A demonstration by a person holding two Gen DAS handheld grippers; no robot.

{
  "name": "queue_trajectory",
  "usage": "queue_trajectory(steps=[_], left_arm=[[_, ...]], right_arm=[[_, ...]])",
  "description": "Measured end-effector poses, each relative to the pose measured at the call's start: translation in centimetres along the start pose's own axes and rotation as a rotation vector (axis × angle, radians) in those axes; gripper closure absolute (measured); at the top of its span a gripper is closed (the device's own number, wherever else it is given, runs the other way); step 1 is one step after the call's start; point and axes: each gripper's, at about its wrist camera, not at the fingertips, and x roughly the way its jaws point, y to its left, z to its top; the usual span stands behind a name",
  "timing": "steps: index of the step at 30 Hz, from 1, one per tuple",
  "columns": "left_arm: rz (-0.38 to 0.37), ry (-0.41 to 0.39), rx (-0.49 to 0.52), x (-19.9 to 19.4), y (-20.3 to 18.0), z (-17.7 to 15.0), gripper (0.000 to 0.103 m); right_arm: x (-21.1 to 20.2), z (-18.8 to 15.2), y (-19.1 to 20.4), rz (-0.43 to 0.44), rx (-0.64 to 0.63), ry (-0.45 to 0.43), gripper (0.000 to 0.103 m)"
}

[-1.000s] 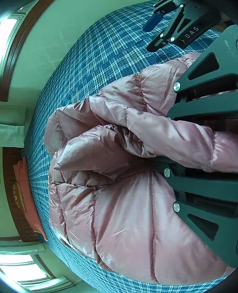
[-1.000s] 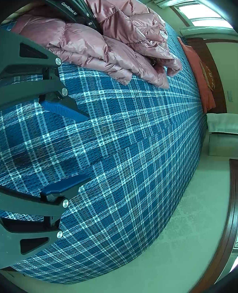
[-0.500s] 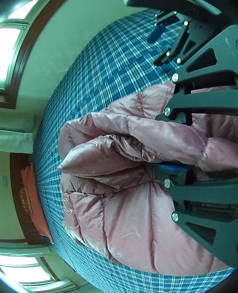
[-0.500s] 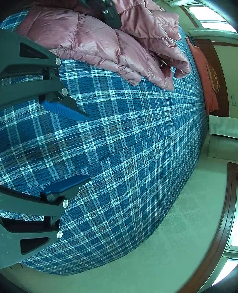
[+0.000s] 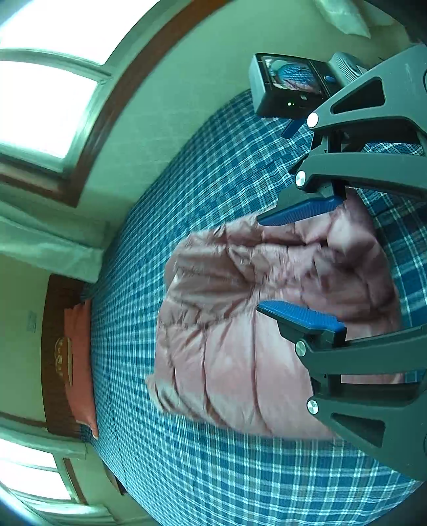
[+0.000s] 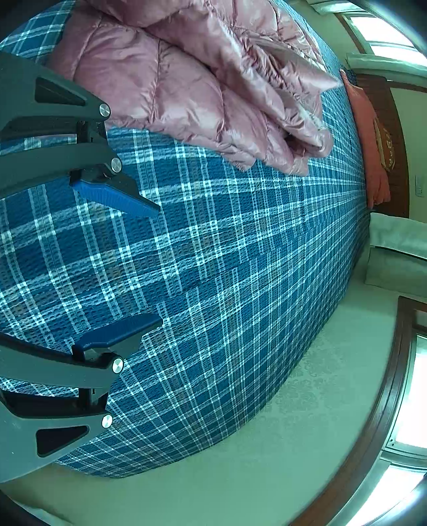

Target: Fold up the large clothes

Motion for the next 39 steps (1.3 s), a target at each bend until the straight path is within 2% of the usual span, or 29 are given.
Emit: queue_trajectory(steps=[5,10,14,19,21,26,27,28,29,31,35,39], left_arm=[[0.086,-0.045,-0.163,-1.4,7.3,0.3,0.048],[0.126,-0.019,-0.391,-0.5,16.0,-0.9,0.047],[0.064,-0.001,-0.547,0.5,19.9,-2.6,0.047],[-0.063,0.028,-0.699,2.4,21.3,-4.2,0.045],[-0.078,0.028,-0.731,2.9,21.3,-4.7,0.041],[-0.085,0.027,-0.727,3.5,20.9,-4.8,0.040],[-0.085,0.026,-0.719,3.6,20.9,-4.7,0.040],[-0.085,0.026,-0.710,3.7,20.8,-4.6,0.040],[-0.086,0.026,-0.703,3.7,20.7,-4.5,0.040],[-0.089,0.023,-0.688,3.5,20.4,-4.2,0.040],[-0.098,0.025,-0.641,3.3,19.0,-3.7,0.040],[-0.094,0.057,-0.576,4.7,16.9,-3.5,0.039]], right_arm=[[-1.7,1.3,0.3,0.070,0.047,-0.021,0.042],[-3.1,3.3,1.3,0.187,0.115,-0.036,0.042],[-3.5,4.6,2.5,0.283,0.164,-0.031,0.042],[-2.1,5.5,4.4,0.440,0.258,0.023,0.037],[-1.2,5.6,5.5,0.487,0.273,0.062,0.037],[0.5,5.3,7.9,0.534,0.263,0.119,0.038],[0.6,5.3,8.2,0.536,0.254,0.119,0.046],[0.8,5.2,8.5,0.559,0.246,0.128,0.068],[0.9,5.2,8.5,0.573,0.250,0.129,0.078],[0.6,5.4,8.0,0.600,0.262,0.118,0.088],[0.6,5.6,6.0,0.568,0.275,0.086,0.092],[2.7,4.6,4.8,0.555,0.292,0.115,0.092]])
